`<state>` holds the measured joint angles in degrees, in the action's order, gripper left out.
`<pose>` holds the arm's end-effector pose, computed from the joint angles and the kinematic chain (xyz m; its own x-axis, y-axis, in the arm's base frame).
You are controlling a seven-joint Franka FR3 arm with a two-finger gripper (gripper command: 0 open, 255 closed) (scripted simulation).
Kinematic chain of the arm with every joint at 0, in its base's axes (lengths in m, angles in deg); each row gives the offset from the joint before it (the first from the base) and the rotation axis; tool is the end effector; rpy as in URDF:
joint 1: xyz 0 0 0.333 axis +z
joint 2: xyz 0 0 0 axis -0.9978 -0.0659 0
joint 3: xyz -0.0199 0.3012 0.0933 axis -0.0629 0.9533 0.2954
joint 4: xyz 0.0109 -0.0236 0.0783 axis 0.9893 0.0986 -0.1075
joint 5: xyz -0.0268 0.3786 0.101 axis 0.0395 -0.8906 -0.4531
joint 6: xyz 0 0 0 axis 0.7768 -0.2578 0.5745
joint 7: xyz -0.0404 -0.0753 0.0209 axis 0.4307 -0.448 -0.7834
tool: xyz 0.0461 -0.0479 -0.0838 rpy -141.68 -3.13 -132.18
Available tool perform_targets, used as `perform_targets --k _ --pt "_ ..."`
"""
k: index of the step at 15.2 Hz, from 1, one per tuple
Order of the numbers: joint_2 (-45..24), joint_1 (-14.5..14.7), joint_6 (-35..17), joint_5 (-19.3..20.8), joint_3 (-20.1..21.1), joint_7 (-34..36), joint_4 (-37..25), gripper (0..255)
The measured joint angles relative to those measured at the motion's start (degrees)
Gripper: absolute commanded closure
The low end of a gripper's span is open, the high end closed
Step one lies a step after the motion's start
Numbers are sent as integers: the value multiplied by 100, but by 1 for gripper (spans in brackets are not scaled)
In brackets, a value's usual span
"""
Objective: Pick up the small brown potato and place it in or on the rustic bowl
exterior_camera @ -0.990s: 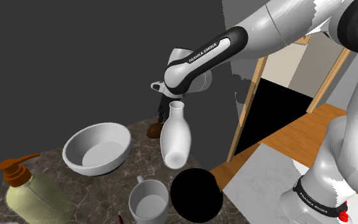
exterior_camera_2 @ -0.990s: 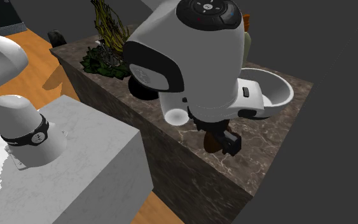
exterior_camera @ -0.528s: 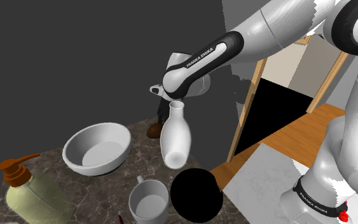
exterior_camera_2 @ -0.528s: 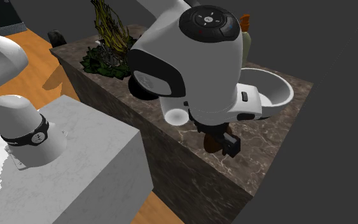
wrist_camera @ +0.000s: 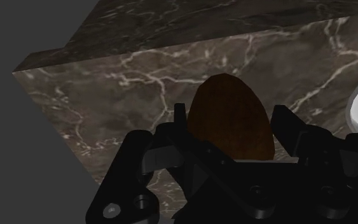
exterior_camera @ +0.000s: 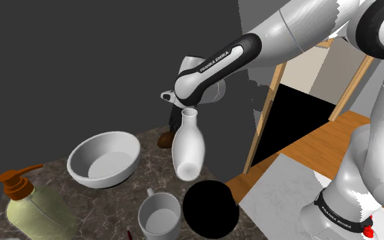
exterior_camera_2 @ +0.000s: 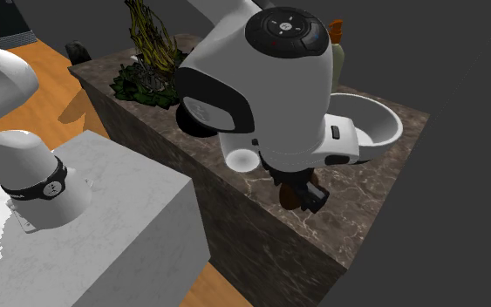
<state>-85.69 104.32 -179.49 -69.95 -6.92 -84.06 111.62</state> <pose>0.5537 0.1767 0.3156 0.3765 0.8844 0.2760 0.9250 -0.3754 -0.0589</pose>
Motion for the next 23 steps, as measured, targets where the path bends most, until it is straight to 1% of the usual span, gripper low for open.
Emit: perform_targets --k 5,23 --pt "25 0 29 12 -4 11 -2 255" --pt "731 9 1167 407 -96 506 -487 255"
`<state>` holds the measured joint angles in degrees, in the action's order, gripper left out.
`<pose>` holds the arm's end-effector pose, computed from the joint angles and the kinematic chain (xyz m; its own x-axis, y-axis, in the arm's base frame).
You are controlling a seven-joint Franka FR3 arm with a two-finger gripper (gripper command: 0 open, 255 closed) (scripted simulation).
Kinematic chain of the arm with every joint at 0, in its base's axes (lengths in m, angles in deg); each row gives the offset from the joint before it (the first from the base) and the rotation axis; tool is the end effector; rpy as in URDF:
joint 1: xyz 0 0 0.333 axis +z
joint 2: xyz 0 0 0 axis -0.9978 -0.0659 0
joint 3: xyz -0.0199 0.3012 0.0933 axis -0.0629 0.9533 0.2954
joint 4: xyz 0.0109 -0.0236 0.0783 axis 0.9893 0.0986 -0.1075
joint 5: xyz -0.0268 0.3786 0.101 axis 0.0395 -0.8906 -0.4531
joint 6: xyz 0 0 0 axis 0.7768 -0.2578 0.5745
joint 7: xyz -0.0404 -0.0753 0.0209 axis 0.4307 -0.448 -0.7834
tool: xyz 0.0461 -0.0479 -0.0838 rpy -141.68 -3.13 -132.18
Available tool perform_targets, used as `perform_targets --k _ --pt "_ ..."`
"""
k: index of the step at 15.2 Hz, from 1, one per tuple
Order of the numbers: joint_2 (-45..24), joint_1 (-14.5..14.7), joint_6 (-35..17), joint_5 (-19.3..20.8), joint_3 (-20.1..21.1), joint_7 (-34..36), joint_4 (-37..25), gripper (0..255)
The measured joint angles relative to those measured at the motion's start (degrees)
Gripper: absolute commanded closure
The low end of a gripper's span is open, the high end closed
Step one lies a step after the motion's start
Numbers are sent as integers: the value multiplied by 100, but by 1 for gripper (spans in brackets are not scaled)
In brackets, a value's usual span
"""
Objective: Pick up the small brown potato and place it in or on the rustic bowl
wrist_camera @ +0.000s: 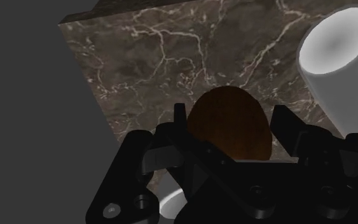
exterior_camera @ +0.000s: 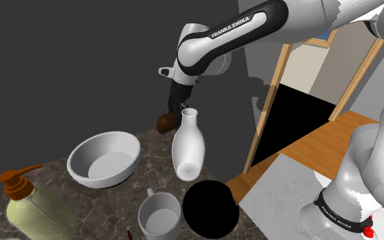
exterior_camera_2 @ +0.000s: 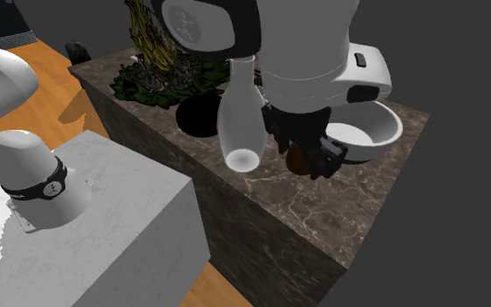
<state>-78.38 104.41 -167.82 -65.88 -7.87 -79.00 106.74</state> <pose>0.5539 0.1772 0.4095 0.3758 0.8846 0.2762 0.9253 -0.3746 -0.0591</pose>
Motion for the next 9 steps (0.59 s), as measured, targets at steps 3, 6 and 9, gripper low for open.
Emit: perform_targets --k 3,6,9 --pt "103 -5 208 53 -10 73 -112 255" --pt "200 -12 422 101 -21 138 -236 255" --pt "237 -11 631 145 -23 217 -418 255"
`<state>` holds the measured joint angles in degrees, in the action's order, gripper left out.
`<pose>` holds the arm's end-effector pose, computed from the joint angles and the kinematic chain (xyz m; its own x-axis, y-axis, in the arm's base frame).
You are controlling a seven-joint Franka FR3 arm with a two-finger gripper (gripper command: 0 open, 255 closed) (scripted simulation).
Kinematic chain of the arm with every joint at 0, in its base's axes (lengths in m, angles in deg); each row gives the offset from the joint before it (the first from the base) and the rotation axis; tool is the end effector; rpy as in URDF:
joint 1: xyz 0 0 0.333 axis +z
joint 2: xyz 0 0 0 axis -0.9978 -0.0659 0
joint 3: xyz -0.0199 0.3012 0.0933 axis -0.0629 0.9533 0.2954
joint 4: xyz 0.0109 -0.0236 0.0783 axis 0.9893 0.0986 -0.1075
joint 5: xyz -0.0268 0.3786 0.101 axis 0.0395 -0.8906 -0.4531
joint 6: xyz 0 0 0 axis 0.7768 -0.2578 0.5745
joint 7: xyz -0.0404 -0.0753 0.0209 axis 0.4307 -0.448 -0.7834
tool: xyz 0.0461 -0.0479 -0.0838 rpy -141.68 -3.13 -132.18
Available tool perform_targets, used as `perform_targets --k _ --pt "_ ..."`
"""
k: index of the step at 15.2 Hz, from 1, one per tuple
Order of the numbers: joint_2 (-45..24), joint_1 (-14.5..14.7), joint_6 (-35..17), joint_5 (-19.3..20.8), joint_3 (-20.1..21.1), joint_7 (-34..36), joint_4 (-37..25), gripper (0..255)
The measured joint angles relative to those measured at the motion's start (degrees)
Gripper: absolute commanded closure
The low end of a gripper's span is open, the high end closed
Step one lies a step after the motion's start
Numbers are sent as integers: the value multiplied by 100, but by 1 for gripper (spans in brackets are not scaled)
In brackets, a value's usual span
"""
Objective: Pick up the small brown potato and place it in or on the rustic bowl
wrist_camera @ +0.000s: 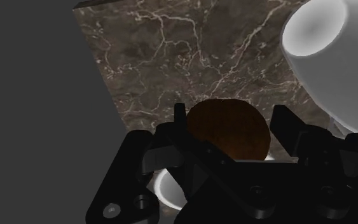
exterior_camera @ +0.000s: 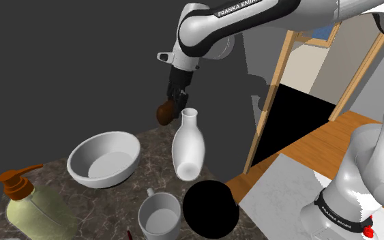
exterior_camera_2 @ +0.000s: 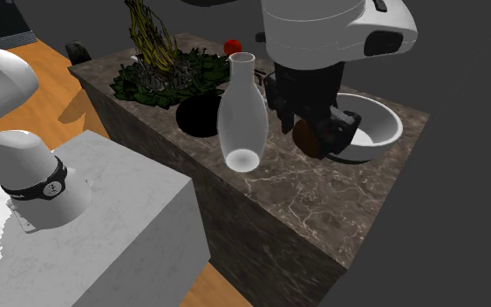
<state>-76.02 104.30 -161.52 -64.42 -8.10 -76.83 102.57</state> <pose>0.5545 0.1776 0.4576 0.3759 0.8846 0.2759 0.9252 -0.3747 -0.0592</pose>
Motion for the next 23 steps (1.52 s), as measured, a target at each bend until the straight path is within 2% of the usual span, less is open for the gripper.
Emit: perform_targets --k 6,14,23 --pt "197 5 349 70 1 134 -168 255" --pt "1507 301 -30 68 354 697 1363 255" --pt "2984 739 -195 -153 1031 1632 2773 255"
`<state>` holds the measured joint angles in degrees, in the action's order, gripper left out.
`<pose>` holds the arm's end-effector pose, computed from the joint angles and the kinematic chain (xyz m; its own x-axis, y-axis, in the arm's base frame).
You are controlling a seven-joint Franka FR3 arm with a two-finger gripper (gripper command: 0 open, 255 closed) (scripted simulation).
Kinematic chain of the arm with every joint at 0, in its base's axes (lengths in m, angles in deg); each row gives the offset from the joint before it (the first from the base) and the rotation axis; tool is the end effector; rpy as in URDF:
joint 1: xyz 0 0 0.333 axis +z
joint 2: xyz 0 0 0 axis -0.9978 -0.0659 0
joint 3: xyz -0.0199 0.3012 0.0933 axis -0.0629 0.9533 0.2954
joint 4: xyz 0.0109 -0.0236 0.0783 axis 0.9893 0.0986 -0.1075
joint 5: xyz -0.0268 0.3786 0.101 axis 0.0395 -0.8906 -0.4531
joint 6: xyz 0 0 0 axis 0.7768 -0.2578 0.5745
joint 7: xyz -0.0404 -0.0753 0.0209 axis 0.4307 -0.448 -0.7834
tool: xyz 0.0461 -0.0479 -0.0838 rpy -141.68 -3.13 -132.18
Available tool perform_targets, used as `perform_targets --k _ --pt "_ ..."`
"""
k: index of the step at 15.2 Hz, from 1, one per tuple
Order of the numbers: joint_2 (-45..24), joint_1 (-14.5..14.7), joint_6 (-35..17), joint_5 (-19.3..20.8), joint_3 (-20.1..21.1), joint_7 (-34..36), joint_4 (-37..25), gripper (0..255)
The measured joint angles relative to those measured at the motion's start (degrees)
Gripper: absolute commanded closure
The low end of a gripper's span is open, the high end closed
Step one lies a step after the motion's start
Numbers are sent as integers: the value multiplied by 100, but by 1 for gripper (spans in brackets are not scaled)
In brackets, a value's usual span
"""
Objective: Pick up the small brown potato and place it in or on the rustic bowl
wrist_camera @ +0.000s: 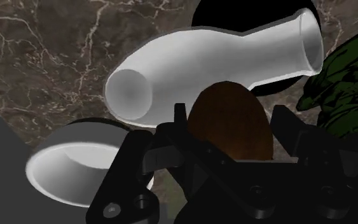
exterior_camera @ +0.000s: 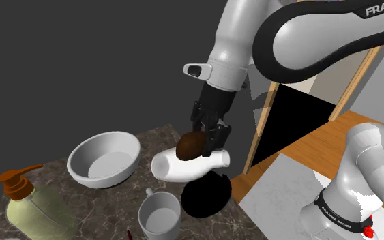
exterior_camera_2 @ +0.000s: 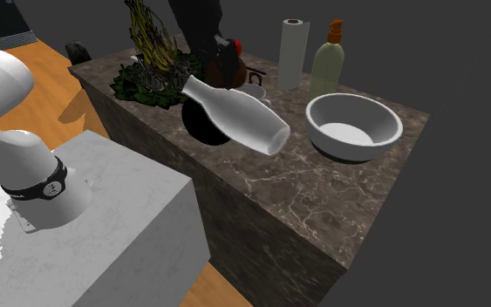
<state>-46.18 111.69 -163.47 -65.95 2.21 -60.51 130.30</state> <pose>0.3424 0.2520 0.4845 0.3750 0.8850 0.2758 0.9256 -0.3738 -0.0593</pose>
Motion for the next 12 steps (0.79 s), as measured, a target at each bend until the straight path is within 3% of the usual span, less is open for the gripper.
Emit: perform_targets --k 8,12 --pt "1151 513 48 -405 690 885 877 255" --pt "1141 589 -216 -514 806 923 1116 255"
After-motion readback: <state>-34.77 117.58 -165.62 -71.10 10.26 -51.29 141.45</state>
